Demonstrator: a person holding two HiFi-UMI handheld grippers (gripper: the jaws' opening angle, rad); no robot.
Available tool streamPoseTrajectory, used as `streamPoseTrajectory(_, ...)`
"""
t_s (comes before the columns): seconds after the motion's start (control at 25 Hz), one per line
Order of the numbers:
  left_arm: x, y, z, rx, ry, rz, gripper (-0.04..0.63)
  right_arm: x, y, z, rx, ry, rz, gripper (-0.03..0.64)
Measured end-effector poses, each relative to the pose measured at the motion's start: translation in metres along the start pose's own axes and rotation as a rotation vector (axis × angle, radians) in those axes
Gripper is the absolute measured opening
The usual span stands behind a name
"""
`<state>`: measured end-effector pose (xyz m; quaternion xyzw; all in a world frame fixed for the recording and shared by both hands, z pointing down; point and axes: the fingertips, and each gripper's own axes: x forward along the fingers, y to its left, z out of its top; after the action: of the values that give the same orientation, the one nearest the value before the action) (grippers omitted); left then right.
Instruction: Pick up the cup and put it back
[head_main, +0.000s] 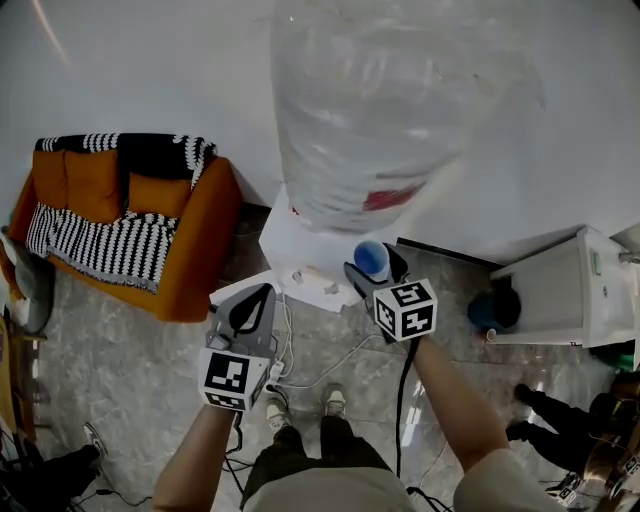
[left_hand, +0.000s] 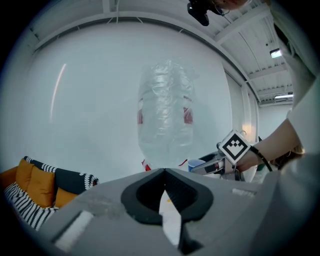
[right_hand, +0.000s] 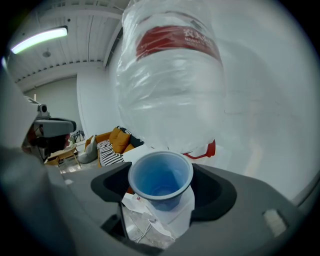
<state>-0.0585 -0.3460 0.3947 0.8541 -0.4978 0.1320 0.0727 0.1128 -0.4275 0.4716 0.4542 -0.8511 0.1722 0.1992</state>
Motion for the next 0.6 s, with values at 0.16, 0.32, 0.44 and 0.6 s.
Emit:
streamPoseTrajectory(0.16, 0.002, -0.001, -0.004, 0.0, 0.012, 0.001, 0.002, 0.001, -0.001, -0.002, -0.003, -0.007, 0.002, 0.377)
streamPoseTrajectory(0.32, 0.001, -0.004, -0.004, -0.003, 0.015, 0.001, 0.002, 0.001, -0.001, 0.0, -0.019, -0.017, 0.019, 0.388)
streamPoseTrajectory(0.44, -0.001, -0.007, -0.002, 0.004, 0.018, -0.01, 0.002, 0.0, -0.003, 0.005, -0.03, -0.025, 0.024, 0.4)
streamPoseTrajectory(0.6, -0.007, -0.009, 0.005, 0.016, 0.012, -0.01, 0.002, -0.007, -0.002, 0.013, -0.046, -0.032, 0.02, 0.411)
